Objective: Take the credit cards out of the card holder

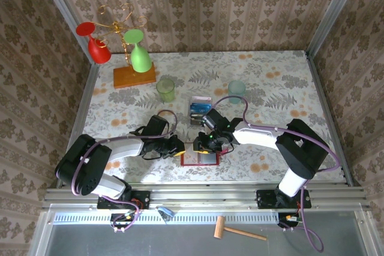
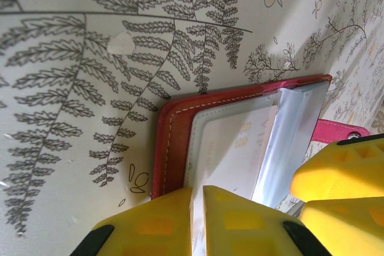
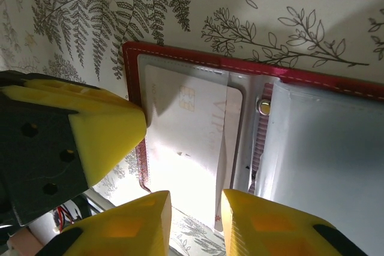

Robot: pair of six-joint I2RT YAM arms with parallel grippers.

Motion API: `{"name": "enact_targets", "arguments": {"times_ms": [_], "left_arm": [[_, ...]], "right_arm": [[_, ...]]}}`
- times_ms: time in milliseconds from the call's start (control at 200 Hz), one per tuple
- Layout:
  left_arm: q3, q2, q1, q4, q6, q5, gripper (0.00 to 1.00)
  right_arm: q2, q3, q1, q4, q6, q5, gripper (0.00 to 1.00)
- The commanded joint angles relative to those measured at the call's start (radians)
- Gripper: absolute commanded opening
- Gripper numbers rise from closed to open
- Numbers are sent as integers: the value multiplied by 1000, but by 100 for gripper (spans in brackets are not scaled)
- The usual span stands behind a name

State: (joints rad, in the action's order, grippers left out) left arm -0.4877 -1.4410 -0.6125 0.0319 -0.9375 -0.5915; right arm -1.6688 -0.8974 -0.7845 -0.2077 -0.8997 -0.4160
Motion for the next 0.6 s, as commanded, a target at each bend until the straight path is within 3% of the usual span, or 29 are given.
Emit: {"name": "enact_targets", "arguments": {"times_ms": [0,595], "left_arm": [[8,-13,7,-6,26,-3,13],[26,-5,10,-5,24,2,12]], "right_arm": [[-16,22,-5,76,-47,-38,28],[-80,45,-5,108,-67,-44,28]]}}
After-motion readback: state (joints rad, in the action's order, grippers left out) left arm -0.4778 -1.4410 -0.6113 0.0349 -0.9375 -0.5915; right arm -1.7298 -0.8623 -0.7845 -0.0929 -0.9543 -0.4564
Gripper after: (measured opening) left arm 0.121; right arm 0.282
